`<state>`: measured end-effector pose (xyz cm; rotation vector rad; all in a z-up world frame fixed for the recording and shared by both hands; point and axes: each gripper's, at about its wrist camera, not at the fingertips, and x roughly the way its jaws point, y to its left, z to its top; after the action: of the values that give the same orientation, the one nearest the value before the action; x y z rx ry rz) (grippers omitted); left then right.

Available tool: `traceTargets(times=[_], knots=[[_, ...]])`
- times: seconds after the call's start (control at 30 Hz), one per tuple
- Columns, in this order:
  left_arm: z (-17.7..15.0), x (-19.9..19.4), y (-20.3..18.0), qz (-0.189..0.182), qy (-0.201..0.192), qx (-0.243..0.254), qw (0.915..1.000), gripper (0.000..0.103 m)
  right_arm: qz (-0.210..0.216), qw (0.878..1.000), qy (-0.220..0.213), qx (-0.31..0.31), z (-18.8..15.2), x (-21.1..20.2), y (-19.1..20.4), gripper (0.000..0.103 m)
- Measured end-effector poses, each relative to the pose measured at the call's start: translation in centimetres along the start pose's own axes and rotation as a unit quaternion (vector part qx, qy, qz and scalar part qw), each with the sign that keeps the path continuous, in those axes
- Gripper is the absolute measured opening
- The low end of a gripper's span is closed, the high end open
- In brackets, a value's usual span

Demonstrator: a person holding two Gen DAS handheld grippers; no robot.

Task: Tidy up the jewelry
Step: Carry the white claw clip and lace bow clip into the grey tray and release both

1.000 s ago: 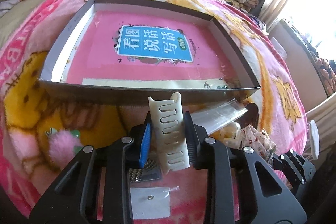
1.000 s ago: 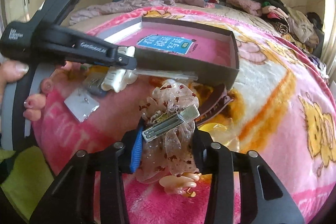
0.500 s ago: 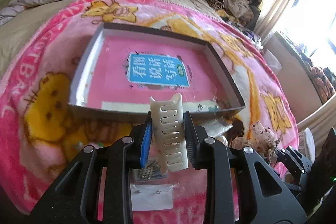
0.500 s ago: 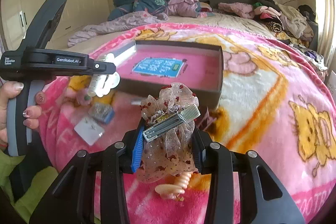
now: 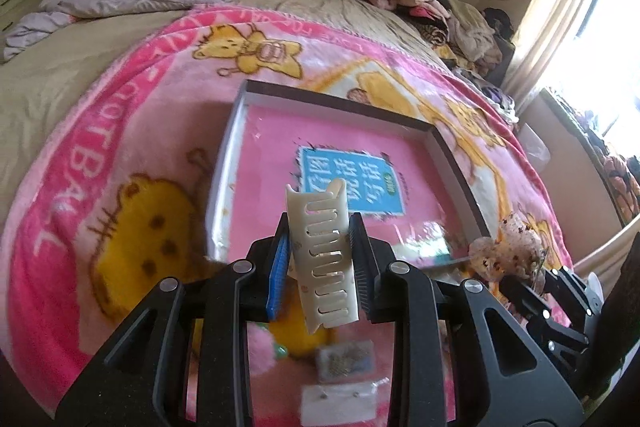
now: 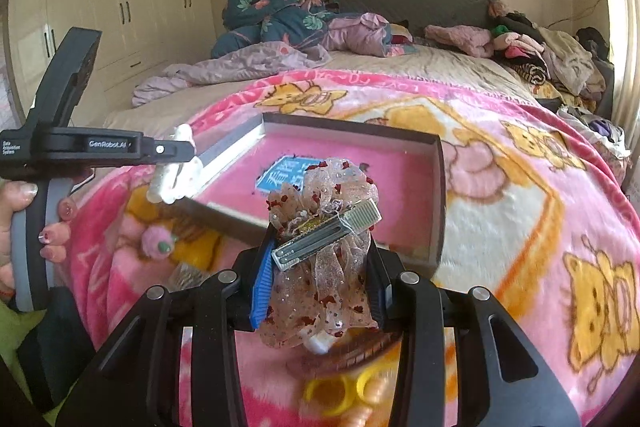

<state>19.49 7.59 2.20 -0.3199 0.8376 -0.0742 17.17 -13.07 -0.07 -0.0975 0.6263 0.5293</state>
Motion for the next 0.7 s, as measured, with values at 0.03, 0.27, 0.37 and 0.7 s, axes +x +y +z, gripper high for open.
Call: traceTargets(times=[0.03, 0.27, 0.37, 0.7], knots=[[0.3, 0.2, 0.3, 0.002, -0.001, -0.002, 1.0, 0.021, -0.001, 1.0, 0.0, 0.0, 0.3, 0.4, -0.1, 0.037], [1.6, 1.7, 2.1, 0.007, 0.001, -0.019, 0.9998, 0.021, -0.011, 1.0, 0.012, 0.007, 1.5, 3.4, -1.3, 0.037], [2.0, 2.4, 2.4, 0.009, 0.002, -0.021, 0.9997, 0.021, -0.018, 1.0, 0.016, 0.013, 2.1, 4.7, -2.3, 0.037], [2.4, 5.5, 1.9, 0.006, 0.016, -0.013, 0.9998, 0.021, -0.036, 0.998, 0.035, 0.036, 3.0, 8.0, -4.8, 0.039]])
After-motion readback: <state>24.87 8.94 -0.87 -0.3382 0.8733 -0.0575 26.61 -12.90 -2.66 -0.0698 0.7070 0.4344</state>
